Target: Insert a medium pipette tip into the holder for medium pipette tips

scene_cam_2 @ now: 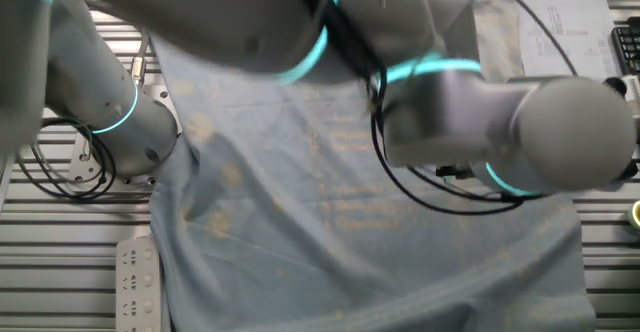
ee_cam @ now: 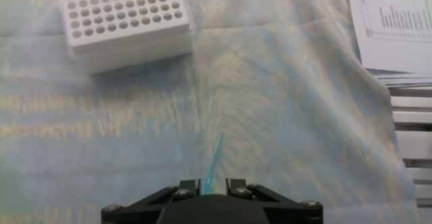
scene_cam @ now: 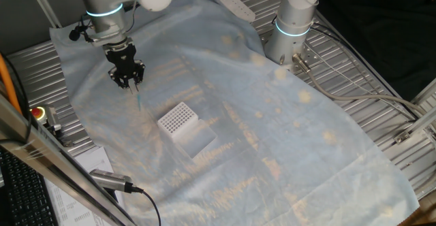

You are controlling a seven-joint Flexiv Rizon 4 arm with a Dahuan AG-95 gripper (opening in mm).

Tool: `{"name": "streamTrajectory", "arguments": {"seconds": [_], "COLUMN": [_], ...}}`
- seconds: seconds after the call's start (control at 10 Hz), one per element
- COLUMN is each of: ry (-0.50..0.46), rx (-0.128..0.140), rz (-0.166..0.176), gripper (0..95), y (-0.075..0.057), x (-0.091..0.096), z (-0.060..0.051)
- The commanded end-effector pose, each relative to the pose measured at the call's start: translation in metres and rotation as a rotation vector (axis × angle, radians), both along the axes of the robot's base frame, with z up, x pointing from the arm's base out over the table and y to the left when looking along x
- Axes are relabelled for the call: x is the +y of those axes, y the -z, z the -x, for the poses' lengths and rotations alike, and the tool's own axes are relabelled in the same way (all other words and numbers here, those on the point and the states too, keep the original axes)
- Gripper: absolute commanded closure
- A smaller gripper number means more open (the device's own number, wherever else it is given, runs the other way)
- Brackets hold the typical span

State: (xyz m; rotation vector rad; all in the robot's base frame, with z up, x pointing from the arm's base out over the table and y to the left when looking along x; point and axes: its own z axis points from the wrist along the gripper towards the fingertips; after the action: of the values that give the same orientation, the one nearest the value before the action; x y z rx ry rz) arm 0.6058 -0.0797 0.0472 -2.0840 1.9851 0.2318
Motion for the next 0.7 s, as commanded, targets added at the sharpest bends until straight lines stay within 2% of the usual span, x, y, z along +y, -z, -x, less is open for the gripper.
{"name": "streamTrajectory", "arguments": {"seconds": [0.1,0.5,0.7], "ry": [0.03,0.114,0.091], "rx": [0.003,0.023,0.016], "rz": [0.001,-0.022,-0.028], "gripper": [76.0,76.0,76.0], "y": [0.007,0.016,0.021], "x": [-0.002,-0.004,-0.004], "z": [0.001,0.0,0.0]}}
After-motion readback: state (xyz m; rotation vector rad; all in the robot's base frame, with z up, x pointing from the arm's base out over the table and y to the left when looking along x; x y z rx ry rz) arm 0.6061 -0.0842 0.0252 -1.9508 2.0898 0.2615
